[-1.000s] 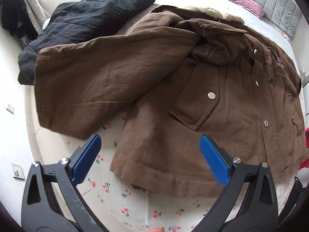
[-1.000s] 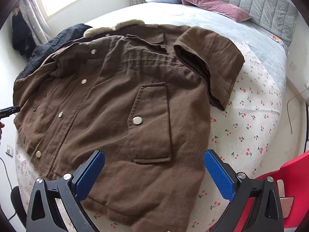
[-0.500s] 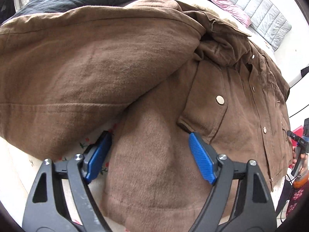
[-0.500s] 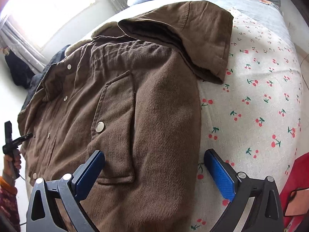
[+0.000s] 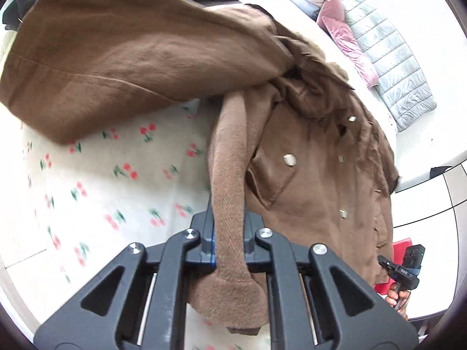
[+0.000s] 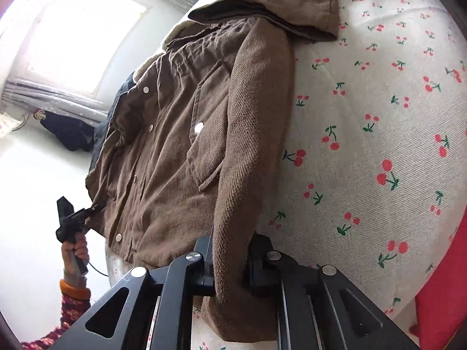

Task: Fold large clothes

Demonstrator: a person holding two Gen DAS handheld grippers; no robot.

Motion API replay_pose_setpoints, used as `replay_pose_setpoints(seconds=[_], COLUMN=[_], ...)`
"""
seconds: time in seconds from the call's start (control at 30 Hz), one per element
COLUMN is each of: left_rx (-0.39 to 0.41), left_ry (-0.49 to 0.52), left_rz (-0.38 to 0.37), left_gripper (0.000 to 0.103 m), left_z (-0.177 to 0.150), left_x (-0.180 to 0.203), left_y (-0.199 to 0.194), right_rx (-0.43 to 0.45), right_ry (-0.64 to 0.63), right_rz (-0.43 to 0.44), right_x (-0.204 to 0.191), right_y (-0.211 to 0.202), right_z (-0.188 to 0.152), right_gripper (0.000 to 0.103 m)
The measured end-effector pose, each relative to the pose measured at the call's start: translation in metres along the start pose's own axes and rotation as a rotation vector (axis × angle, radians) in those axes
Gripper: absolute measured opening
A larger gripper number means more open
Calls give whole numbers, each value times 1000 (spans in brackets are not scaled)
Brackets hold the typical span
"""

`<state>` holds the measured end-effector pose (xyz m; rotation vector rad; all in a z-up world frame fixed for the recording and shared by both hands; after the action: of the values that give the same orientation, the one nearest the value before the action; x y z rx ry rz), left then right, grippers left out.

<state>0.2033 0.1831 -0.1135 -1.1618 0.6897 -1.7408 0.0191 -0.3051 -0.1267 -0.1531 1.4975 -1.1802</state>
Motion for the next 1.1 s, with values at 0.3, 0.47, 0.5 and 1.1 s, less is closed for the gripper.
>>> replay_pose_setpoints(seconds=[0.3,0.47,0.5,1.1], left_rx=[83,-3,-33,154], left_ry=[51,92,87,266], left_rz=[-108,-76,-56,272], left_gripper=[10,10,10,90], left_z=[-52,-111,-124,-65], left_x=[71,76,71,112], left_y=[-128,-133,-122,-100], right_rx=[237,240,223,250], right_ry=[-156,-159,-149,-341], right_rz=[-11,-121,-156,-479], right_x=[-68,-51,-40,-52], right_y=[-122,-149,-145,-119], right_z=[31,26,23,54], right_gripper=[6,6,7,76])
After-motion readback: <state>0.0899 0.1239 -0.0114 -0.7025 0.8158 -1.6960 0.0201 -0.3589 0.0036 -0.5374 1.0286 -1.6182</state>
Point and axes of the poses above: each gripper's, at about its wrist camera, not at the fingertips, and y roughly the way its jaws point, x to its right, z to its top, the point moved 5 cm from there along y, roughly the way its jaws point, and after that the axes turned 6 degrees about y, right-handed, at the moved point
